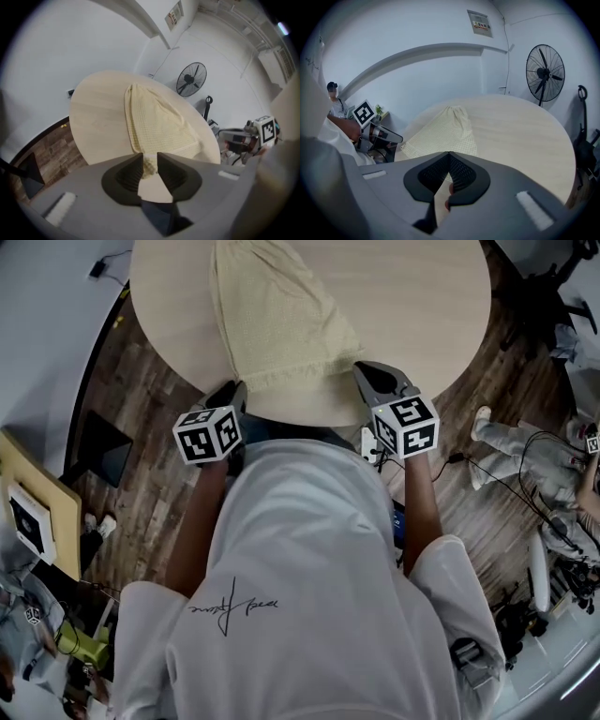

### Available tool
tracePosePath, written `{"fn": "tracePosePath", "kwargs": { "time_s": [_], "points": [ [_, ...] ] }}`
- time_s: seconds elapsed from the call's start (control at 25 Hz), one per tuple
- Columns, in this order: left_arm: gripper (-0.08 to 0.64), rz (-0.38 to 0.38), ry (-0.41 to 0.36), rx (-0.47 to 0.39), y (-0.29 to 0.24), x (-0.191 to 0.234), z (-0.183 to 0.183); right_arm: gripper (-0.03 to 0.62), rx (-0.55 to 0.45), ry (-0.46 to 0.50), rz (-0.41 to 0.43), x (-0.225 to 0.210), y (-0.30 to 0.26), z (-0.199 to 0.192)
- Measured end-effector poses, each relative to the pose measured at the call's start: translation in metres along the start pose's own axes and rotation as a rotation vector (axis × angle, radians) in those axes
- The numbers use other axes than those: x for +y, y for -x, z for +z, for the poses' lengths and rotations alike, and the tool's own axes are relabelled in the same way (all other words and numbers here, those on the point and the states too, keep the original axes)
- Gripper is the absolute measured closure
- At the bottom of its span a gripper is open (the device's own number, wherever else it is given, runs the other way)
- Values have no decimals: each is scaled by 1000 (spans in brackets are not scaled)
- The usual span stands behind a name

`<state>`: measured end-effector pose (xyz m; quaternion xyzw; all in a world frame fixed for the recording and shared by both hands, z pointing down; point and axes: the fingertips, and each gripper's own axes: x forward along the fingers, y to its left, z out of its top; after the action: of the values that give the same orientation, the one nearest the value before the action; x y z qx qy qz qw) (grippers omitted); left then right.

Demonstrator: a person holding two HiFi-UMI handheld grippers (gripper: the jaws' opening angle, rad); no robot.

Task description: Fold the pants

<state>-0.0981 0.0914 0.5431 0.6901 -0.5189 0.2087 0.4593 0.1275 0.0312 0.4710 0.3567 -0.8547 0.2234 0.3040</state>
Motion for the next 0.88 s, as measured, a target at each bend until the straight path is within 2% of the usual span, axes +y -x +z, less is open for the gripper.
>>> {"fn": "tracePosePath", "kwargs": {
  "time_s": [0.08,0.32,0.4,0.52,0.64,0.72,0.88],
  "points": [
    [446,48,-21,25,-5,4,-6,594,-4,8,-23,-3,-1,1],
    [439,99,27,70,-21,9,-18,594,-31,-48,-128,-39,4,5],
    [438,127,2,78,-25,11,-21,594,-39,-57,-163,-48,5,7],
    [434,167,-75,69,-30,9,-22,594,-32,-49,-223,-60,2,5],
    [434,168,-94,69,-30,11,-23,594,-1,-71,-266,-63,-7,-9],
    [434,165,-96,72,-29,13,-24,592,30,-145,-257,-59,-15,-23],
    [434,148,-108,65,-28,13,-21,589,27,-400,-185,-65,-28,-39]
  ]
}}
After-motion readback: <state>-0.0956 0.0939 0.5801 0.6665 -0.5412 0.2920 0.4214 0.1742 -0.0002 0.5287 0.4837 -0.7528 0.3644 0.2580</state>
